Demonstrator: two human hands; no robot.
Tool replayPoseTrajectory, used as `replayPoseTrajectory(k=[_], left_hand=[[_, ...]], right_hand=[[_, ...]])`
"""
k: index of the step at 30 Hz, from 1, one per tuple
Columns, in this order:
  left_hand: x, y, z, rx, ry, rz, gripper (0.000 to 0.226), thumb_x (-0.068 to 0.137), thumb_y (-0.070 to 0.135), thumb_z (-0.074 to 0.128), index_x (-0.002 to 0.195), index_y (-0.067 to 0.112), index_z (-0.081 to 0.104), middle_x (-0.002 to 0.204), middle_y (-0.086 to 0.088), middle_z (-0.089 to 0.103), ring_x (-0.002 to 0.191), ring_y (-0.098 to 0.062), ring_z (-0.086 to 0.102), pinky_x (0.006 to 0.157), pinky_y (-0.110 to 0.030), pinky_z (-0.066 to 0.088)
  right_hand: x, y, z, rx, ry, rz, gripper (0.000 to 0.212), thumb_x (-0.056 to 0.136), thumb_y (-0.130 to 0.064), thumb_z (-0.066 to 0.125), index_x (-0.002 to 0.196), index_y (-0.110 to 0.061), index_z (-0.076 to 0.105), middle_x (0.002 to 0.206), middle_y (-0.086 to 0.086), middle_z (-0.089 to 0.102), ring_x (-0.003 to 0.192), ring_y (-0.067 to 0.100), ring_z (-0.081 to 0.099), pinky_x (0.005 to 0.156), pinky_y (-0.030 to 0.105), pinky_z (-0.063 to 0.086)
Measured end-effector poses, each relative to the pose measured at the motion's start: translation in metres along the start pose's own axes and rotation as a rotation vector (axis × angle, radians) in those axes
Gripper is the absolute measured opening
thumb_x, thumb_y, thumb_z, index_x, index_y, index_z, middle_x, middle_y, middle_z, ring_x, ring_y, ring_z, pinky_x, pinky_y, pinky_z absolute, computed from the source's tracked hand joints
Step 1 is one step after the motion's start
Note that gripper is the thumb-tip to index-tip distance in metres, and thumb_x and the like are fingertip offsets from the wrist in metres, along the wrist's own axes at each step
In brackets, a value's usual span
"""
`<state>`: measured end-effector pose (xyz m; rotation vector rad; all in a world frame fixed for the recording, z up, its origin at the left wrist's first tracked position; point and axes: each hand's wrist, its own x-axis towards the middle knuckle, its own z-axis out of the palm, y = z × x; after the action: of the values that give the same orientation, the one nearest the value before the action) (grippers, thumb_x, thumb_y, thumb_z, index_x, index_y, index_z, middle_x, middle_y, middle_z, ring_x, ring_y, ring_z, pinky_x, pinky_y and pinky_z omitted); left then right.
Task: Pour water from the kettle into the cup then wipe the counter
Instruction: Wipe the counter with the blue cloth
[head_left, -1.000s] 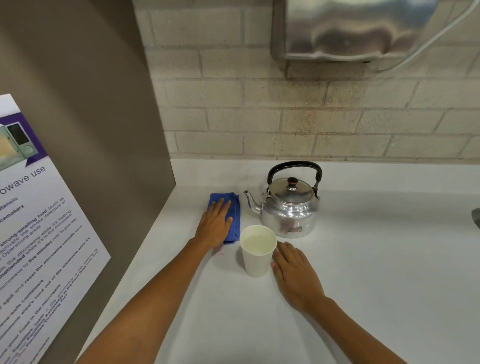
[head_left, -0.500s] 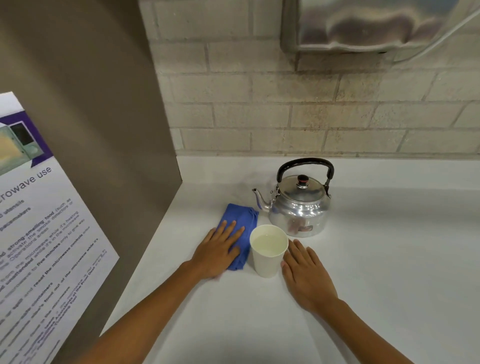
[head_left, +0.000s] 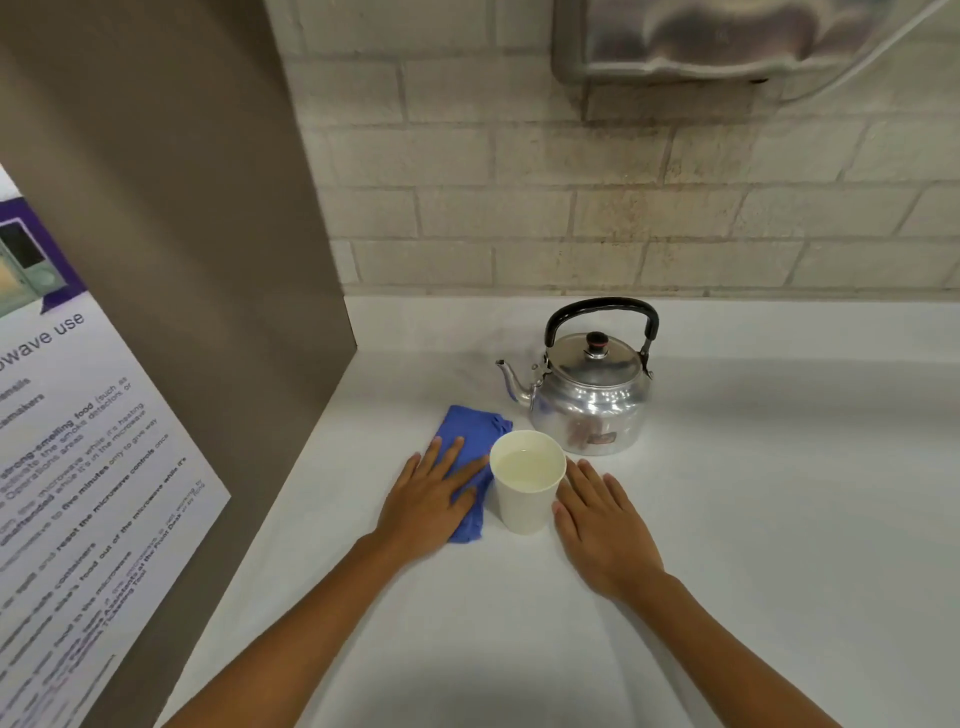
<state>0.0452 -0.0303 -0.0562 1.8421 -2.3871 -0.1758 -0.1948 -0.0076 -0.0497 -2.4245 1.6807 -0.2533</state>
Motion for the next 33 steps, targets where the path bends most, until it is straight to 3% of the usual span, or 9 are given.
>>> replayPoseTrajectory(k=[2, 7, 11, 15, 17, 21, 27, 33], left_hand=[[-0.007, -0.021, -0.005, 0.019, -0.001, 0.006, 0.048, 0.098, 0.038, 0.022, 0.143, 0.039, 0.006, 0.157, 0.006, -0.003, 0.145, -0.018, -0.006, 0.117, -0.037, 0.001], [0.024, -0.025, -0.016, 0.072, 0.016, -0.187, 0.050, 0.099, 0.030, 0.025, 0.146, 0.029, 0.007, 0.158, -0.004, 0.000, 0.144, -0.028, -0.001, 0.115, -0.037, 0.009], [0.030, 0.002, -0.013, -0.016, 0.049, -0.095, 0.048, 0.099, 0.026, 0.026, 0.145, 0.025, 0.015, 0.157, -0.003, 0.006, 0.145, -0.025, 0.000, 0.115, -0.034, 0.008], [-0.010, -0.005, -0.007, -0.206, 0.031, 0.120, 0.047, 0.097, 0.021, 0.031, 0.141, 0.035, 0.023, 0.153, 0.015, 0.010, 0.143, -0.008, -0.001, 0.116, -0.027, 0.005], [-0.027, -0.020, -0.010, -0.239, 0.034, 0.144, 0.050, 0.096, 0.018, 0.031, 0.138, 0.043, 0.021, 0.149, 0.023, 0.010, 0.141, -0.002, -0.001, 0.115, -0.026, 0.004], [-0.019, -0.020, -0.020, -0.186, 0.069, -0.038, 0.047, 0.097, 0.019, 0.031, 0.141, 0.035, 0.025, 0.155, 0.009, 0.013, 0.144, -0.013, 0.003, 0.116, -0.030, 0.005], [-0.058, 0.001, -0.010, -0.085, 0.126, -0.277, 0.052, 0.095, 0.033, 0.019, 0.145, 0.026, 0.011, 0.157, -0.003, 0.005, 0.145, -0.024, -0.002, 0.116, -0.033, 0.008], [-0.081, 0.052, 0.003, -0.052, 0.110, -0.286, 0.053, 0.097, 0.030, 0.025, 0.146, 0.028, 0.004, 0.158, 0.000, -0.003, 0.144, -0.021, -0.010, 0.117, -0.032, 0.002]], right_hand=[[0.000, 0.000, -0.001, 0.001, -0.009, 0.004, 0.050, 0.099, -0.035, 0.011, 0.145, -0.023, -0.002, 0.158, -0.004, -0.002, 0.144, 0.013, -0.008, 0.120, 0.033, -0.004], [-0.003, -0.002, -0.003, 0.015, -0.007, 0.009, 0.050, 0.099, -0.034, 0.011, 0.145, -0.022, -0.002, 0.158, -0.004, -0.003, 0.144, 0.013, -0.009, 0.120, 0.034, -0.005], [0.000, 0.000, -0.002, 0.011, -0.013, 0.000, 0.050, 0.099, -0.034, 0.012, 0.145, -0.022, 0.000, 0.158, -0.003, -0.001, 0.145, 0.013, -0.007, 0.120, 0.034, -0.004], [0.002, 0.003, 0.002, 0.006, -0.010, -0.002, 0.050, 0.098, -0.036, 0.011, 0.145, -0.022, -0.001, 0.158, -0.003, 0.000, 0.145, 0.013, -0.006, 0.119, 0.033, -0.004], [0.002, 0.003, 0.003, 0.010, -0.004, -0.002, 0.051, 0.098, -0.036, 0.011, 0.145, -0.022, -0.001, 0.158, -0.003, 0.000, 0.145, 0.013, -0.006, 0.118, 0.033, -0.005], [0.002, 0.002, 0.003, 0.015, 0.010, -0.005, 0.050, 0.098, -0.036, 0.012, 0.145, -0.022, 0.001, 0.158, -0.003, 0.001, 0.145, 0.013, -0.005, 0.119, 0.034, -0.003], [-0.001, 0.001, 0.002, 0.012, 0.030, -0.016, 0.049, 0.099, -0.033, 0.013, 0.146, -0.022, 0.003, 0.158, -0.002, 0.003, 0.145, 0.015, -0.003, 0.120, 0.036, -0.001], [0.000, 0.000, 0.003, -0.004, 0.024, -0.022, 0.050, 0.099, -0.032, 0.012, 0.146, -0.020, 0.003, 0.158, 0.001, 0.004, 0.145, 0.018, -0.001, 0.120, 0.038, 0.001]])
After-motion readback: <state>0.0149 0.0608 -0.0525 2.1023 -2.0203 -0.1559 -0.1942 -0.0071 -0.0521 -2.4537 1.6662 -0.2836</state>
